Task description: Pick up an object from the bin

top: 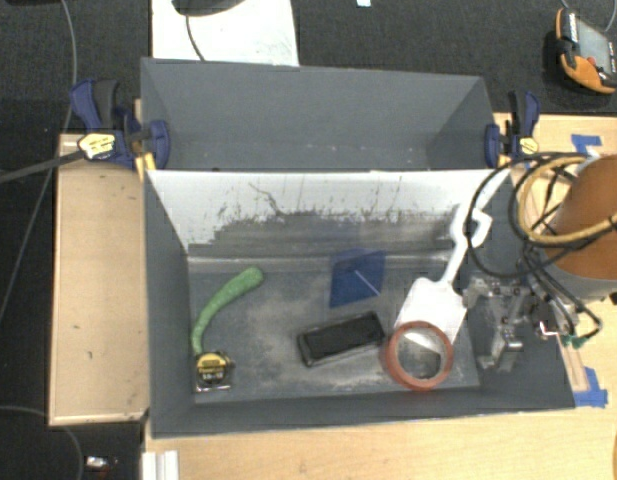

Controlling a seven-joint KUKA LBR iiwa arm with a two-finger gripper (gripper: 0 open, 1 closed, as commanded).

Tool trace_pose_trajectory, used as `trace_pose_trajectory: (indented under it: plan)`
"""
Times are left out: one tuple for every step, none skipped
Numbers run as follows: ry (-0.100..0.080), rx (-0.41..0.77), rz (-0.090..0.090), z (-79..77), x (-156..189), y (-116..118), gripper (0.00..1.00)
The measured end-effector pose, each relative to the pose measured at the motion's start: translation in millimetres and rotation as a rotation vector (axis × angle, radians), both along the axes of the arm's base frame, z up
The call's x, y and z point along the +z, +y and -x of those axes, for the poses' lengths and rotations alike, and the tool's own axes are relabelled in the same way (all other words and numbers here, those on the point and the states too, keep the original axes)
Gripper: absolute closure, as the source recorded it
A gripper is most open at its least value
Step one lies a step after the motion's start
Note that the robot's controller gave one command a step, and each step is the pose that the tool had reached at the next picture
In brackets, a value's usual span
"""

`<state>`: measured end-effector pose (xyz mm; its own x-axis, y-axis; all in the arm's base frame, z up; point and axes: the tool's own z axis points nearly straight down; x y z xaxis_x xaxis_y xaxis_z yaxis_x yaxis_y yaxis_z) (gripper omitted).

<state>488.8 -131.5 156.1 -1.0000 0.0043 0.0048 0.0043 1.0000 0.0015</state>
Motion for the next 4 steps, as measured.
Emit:
trace_pose_trajectory:
  plan:
    - [-0.008, 0.006, 0.002, -1.8, 4, 0, 0.00]
    - [-0.006, 0.451, -0.002, -6.8, -88, 28, 0.00]
    - [-0.011, 0.425, 0.003, -4.6, -10, 28, 0.00]
    - [-0.001, 0.730, -0.006, 6.1, -57, 40, 0.00]
